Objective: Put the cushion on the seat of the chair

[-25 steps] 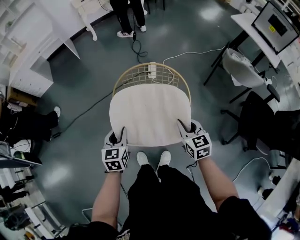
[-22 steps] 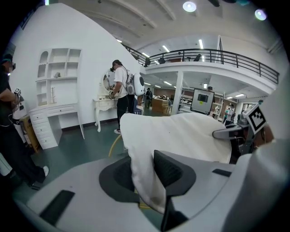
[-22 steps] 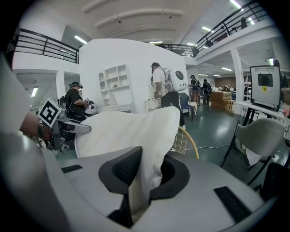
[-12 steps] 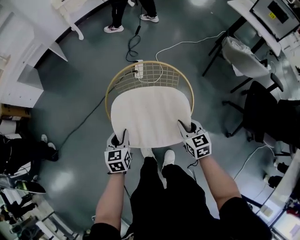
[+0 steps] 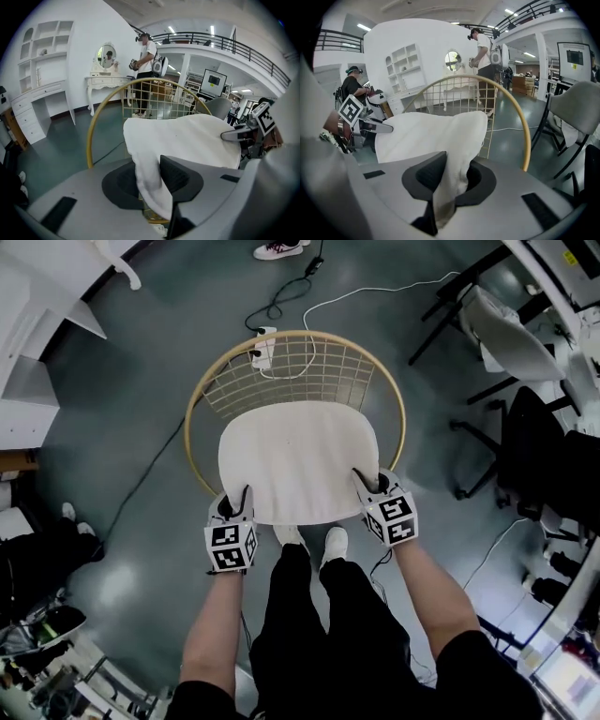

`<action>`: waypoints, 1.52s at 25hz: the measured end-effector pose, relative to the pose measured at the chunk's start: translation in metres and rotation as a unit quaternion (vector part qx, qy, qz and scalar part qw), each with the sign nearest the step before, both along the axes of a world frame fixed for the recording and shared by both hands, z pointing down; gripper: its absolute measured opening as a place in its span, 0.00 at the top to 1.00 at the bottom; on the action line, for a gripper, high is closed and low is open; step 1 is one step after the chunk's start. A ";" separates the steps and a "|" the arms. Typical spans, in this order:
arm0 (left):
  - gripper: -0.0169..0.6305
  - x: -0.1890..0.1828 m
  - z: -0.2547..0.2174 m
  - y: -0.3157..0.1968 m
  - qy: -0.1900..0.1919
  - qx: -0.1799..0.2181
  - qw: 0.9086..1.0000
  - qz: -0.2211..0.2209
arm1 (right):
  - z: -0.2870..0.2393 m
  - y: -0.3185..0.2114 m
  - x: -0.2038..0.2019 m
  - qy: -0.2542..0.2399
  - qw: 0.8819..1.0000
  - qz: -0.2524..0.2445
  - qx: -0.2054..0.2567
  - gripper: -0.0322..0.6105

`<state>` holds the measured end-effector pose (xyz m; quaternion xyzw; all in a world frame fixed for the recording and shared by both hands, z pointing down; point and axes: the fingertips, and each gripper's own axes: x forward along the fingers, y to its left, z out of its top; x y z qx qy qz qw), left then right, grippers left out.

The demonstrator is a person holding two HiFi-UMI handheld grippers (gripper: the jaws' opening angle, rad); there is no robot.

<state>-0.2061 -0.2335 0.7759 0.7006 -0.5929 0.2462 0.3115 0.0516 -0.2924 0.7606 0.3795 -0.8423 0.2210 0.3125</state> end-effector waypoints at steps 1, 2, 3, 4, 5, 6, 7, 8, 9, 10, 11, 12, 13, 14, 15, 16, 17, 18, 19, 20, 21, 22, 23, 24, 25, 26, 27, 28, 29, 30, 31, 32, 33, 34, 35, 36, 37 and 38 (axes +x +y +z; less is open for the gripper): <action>0.79 -0.001 0.012 -0.002 0.000 -0.004 1.000 0.001 | 0.013 -0.002 -0.001 0.003 1.000 0.001 -0.004 0.84; 0.79 -0.002 0.023 -0.003 -0.001 -0.008 1.000 0.002 | 0.025 -0.004 -0.002 0.005 1.000 0.002 -0.007 0.84; 0.79 -0.003 0.034 -0.004 0.000 -0.012 1.000 0.003 | 0.036 -0.005 -0.004 0.007 1.000 0.003 -0.011 0.84; 0.79 -0.004 0.045 -0.005 0.000 -0.016 1.000 0.003 | 0.047 -0.007 -0.005 0.009 1.000 0.003 -0.016 0.84; 0.79 -0.004 0.054 -0.005 0.000 -0.019 1.000 0.003 | 0.057 -0.008 -0.005 0.013 1.000 0.004 -0.020 0.84; 0.79 -0.004 0.063 -0.006 -0.001 -0.023 1.000 0.005 | 0.066 -0.009 -0.006 0.016 1.000 0.003 -0.024 0.84; 0.79 -0.004 0.072 -0.007 -0.001 -0.025 1.000 0.007 | 0.075 -0.011 -0.006 0.021 0.999 0.003 -0.026 0.84; 0.79 -0.004 0.079 -0.009 -0.002 -0.028 1.000 0.009 | 0.083 -0.013 -0.006 0.026 0.999 0.004 -0.029 0.84; 0.79 -0.003 0.086 -0.011 -0.004 -0.031 0.999 0.011 | 0.089 -0.015 -0.006 0.030 0.999 0.006 -0.031 0.84; 0.79 -0.004 0.092 -0.012 -0.006 -0.034 0.999 0.012 | 0.096 -0.016 -0.005 0.033 0.999 0.008 -0.034 0.84; 0.79 -0.005 0.097 -0.012 -0.009 -0.039 0.999 0.011 | 0.101 -0.017 -0.005 0.036 0.999 0.011 -0.038 0.84; 0.78 -0.006 0.102 -0.012 -0.012 -0.042 0.999 0.009 | 0.107 -0.017 -0.005 0.038 0.998 0.014 -0.042 0.84; 0.78 -0.006 0.106 -0.011 -0.015 -0.045 0.999 0.006 | 0.112 -0.017 -0.004 0.041 0.998 0.017 -0.045 0.84; 0.78 -0.007 0.110 -0.010 -0.017 -0.046 0.999 0.002 | 0.117 -0.016 -0.003 0.043 0.998 0.019 -0.049 0.84; 0.78 -0.007 0.113 -0.009 -0.018 -0.047 0.999 -0.002 | 0.122 -0.016 -0.002 0.045 0.997 0.022 -0.052 0.84; 0.77 -0.007 0.115 -0.008 -0.020 -0.048 0.999 -0.005 | 0.127 -0.015 -0.001 0.046 0.997 0.026 -0.056 0.84; 0.77 -0.007 0.117 -0.007 -0.023 -0.049 0.999 -0.007 | 0.131 -0.014 -0.001 0.048 0.997 0.029 -0.060 0.84; 0.76 -0.008 0.118 -0.007 -0.027 -0.050 0.998 -0.008 | 0.134 -0.014 0.000 0.051 0.996 0.032 -0.062 0.84; 0.75 -0.008 0.120 -0.006 -0.033 -0.051 0.998 -0.009 | 0.137 -0.014 0.001 0.055 0.996 0.035 -0.063 0.84; 0.73 -0.010 0.121 -0.005 -0.040 -0.054 0.998 -0.011 | 0.140 -0.015 0.001 0.059 0.996 0.038 -0.064 0.84; 0.66 -0.011 0.123 -0.004 -0.049 -0.057 0.997 -0.011 | 0.142 -0.016 0.001 0.062 0.995 0.040 -0.064 0.84; 0.66 -0.013 0.123 -0.002 -0.056 -0.058 0.997 -0.010 | 0.144 -0.017 0.001 0.065 0.995 0.041 -0.065 0.84; 0.66 -0.013 0.123 -0.001 -0.061 -0.058 0.996 -0.009 | 0.145 -0.017 0.000 0.067 0.995 0.042 -0.066 0.84; 0.66 -0.014 0.122 0.000 -0.067 -0.057 0.996 -0.008 | 0.147 -0.017 0.000 0.069 0.994 0.044 -0.067 0.84; 0.66 -0.015 0.121 0.002 -0.073 -0.059 0.996 -0.011 | 0.148 -0.016 -0.001 0.072 0.994 0.046 -0.068 0.84; 0.65 -0.017 0.122 0.003 -0.079 -0.063 0.995 -0.016 | 0.149 -0.016 -0.001 0.074 0.994 0.049 -0.069 0.84; 0.64 -0.019 0.123 0.005 -0.086 -0.069 0.994 -0.023 | 0.150 -0.016 -0.002 0.076 0.993 0.052 -0.070 0.83; 0.60 -0.021 0.124 0.008 -0.095 -0.077 0.992 -0.029 | 0.151 -0.016 -0.001 0.079 0.993 0.055 -0.070 0.84; 0.56 -0.025 0.126 0.010 -0.106 -0.084 0.990 -0.035 | 0.152 -0.016 -0.001 0.080 0.993 0.058 -0.070 0.84; 0.51 -0.028 0.127 0.012 -0.116 -0.089 0.989 -0.038 | 0.152 -0.017 -0.001 0.081 0.992 0.060 -0.071 0.83; 0.51 -0.030 0.128 0.013 -0.122 -0.090 0.988 -0.039 | 0.152 -0.017 0.000 0.082 0.992 0.062 -0.071 0.83; 0.51 -0.030 0.127 0.013 -0.125 -0.089 0.988 -0.037 | 0.152 -0.018 -0.001 0.082 0.992 0.062 -0.072 0.83; 0.51 -0.030 0.125 0.013 -0.126 -0.086 0.988 -0.033 | 0.153 -0.018 -0.001 0.082 0.992 0.063 -0.072 0.83; 0.51 -0.029 0.123 0.012 -0.126 -0.082 0.988 -0.030 | 0.153 -0.018 -0.001 0.083 0.992 0.064 -0.071 0.82; 0.51 -0.028 0.121 0.011 -0.124 -0.078 0.989 -0.027 | 0.153 -0.019 -0.001 0.083 0.992 0.066 -0.071 0.81; 0.51 -0.026 0.119 0.010 -0.122 -0.073 0.990 -0.025 | 0.153 -0.019 -0.002 0.085 0.992 0.068 -0.071 0.80; 0.51 -0.023 0.118 0.009 -0.118 -0.070 0.990 -0.023 | 0.153 -0.019 -0.002 0.085 0.991 0.070 -0.074 0.78; 0.52 -0.020 0.117 0.008 -0.113 -0.067 0.991 -0.022 | 0.152 -0.018 -0.003 0.087 0.991 0.072 -0.077 0.76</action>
